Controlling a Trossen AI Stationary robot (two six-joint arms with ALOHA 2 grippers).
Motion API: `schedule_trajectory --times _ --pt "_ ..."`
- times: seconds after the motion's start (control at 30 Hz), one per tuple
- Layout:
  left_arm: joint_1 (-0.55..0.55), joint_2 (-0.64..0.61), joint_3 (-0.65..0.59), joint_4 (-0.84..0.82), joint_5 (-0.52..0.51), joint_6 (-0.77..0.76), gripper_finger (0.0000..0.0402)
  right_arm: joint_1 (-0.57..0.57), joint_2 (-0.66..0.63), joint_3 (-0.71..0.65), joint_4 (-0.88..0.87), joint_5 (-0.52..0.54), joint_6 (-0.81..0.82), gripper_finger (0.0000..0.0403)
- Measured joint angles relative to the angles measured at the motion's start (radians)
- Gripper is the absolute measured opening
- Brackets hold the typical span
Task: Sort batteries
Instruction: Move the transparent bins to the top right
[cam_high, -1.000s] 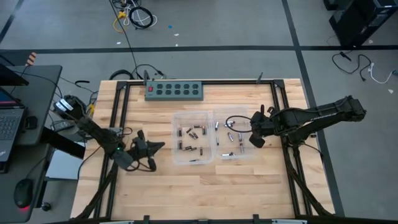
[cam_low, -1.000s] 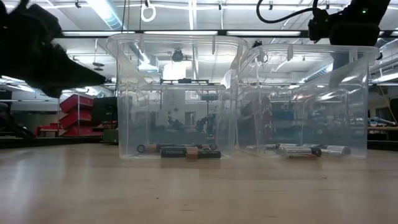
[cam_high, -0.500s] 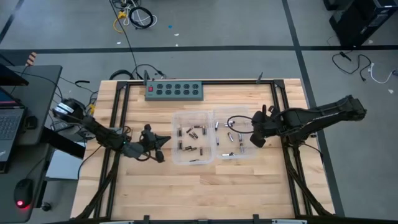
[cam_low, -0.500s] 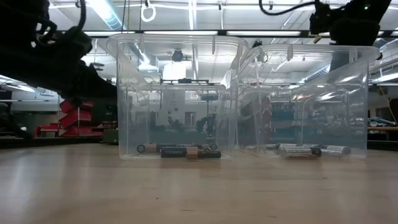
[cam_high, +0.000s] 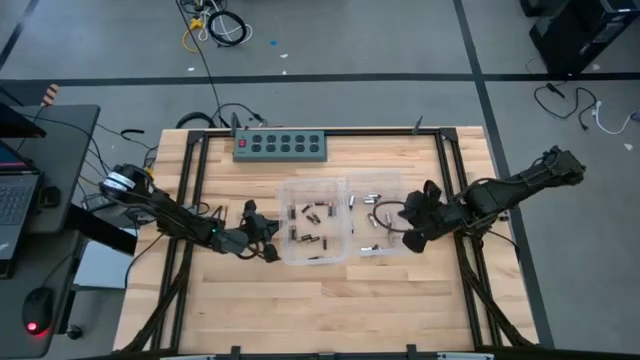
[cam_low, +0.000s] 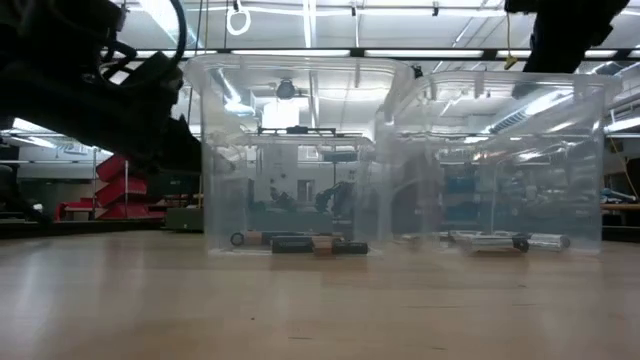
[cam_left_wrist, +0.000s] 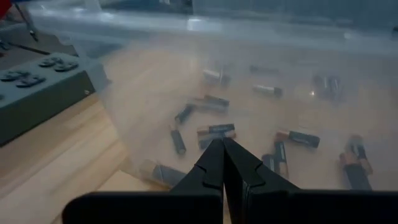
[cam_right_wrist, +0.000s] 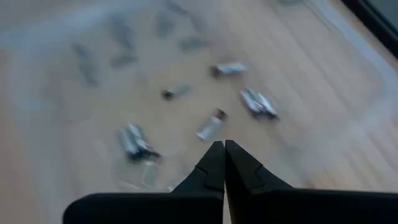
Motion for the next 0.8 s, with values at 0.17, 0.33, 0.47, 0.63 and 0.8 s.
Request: schedule_trajectory --times 0.17,0.33,0.47,0.63,0.8 --pt "0.02 0.057 0.034 -0.001 0.025 0.004 0.0 0.091 0.0 0.0 0.119 0.005 -0.006 0.0" --pt "0.048 0.105 0.055 0.035 0.028 0.007 0.0 0.174 0.003 0.0 0.234 0.055 -0.043 0.0" --pt "0.065 0.153 0.075 0.085 0.044 0.009 0.0 0.221 0.003 0.0 0.286 0.087 -0.046 0.0" --pt "0.069 0.228 0.121 0.133 0.058 0.013 0.0 0.266 0.019 0.0 0.334 0.092 -0.07 0.0" --pt "0.092 0.322 0.186 0.18 0.061 0.033 0.0 0.292 0.046 0.0 0.369 0.091 -0.063 0.0"
